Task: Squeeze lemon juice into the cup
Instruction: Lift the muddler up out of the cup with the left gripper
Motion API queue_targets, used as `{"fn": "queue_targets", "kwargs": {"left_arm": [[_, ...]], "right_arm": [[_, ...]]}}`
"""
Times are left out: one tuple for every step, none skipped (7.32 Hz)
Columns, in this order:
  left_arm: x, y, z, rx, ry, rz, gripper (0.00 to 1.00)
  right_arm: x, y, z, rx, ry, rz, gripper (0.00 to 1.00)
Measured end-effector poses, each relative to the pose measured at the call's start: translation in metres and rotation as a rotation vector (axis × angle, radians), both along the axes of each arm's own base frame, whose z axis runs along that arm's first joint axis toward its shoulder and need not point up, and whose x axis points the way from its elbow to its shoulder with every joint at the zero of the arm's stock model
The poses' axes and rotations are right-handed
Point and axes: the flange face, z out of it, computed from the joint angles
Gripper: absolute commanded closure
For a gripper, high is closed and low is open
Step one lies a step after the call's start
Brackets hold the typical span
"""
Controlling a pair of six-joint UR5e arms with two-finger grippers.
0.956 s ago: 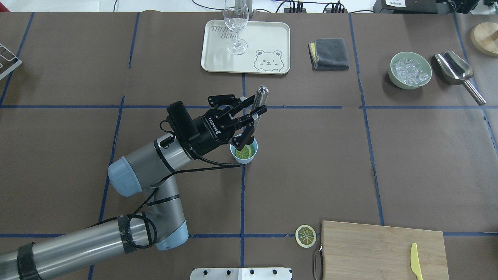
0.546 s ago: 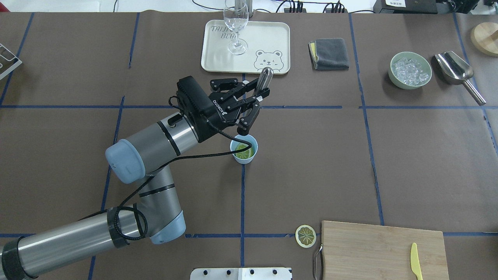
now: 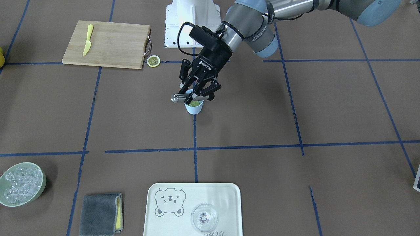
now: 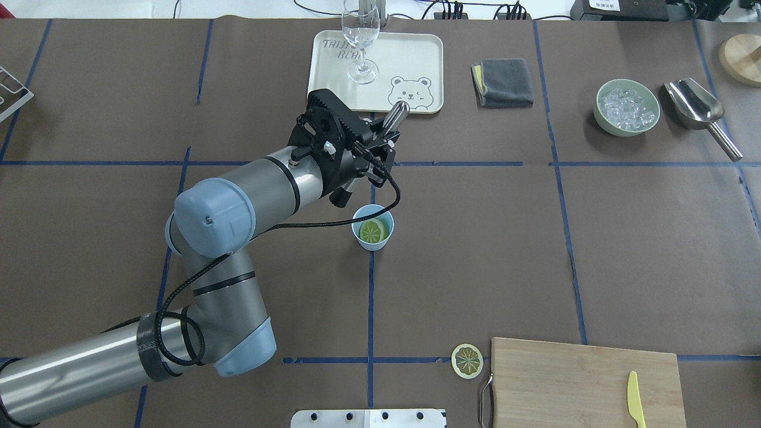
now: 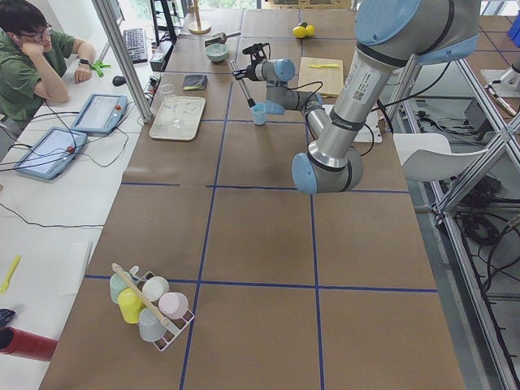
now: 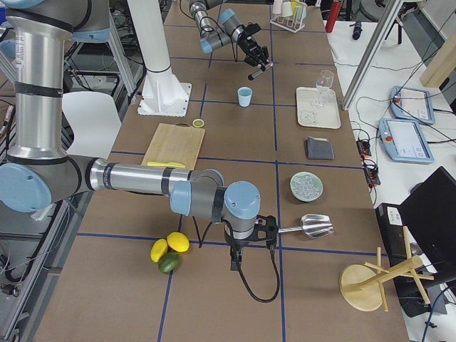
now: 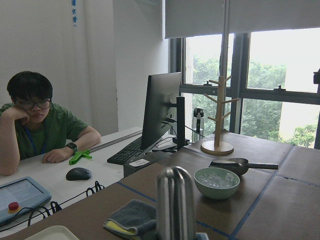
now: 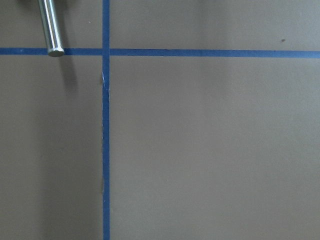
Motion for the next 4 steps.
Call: {"fn": "queue_targets", "kwargs": {"left_arm": [[-0.004,-0.016,0.009,-0.065,-0.104,0.031,1.0],[-0.015,-0.034,0.023,-0.143,-0.21,0.071,1.0],[-0.036,-0.05,0.04,-0.232,-0.308,0.102,1.0],[-0.058,-0.061,0.056,-0.307,-0.375,0.113,1.0]], "right_arm": [[0.0,0.0,0.001,-0.002,0.0,-0.001,0.0],[0.0,0.0,0.002,-0.004,0.0,-0.001,0.0],[0.0,0.0,0.003,-0.004,-0.001,-0.002,0.0],[0.0,-0.001,0.005,-0.002,0.0,-0.002,0.0]]}}
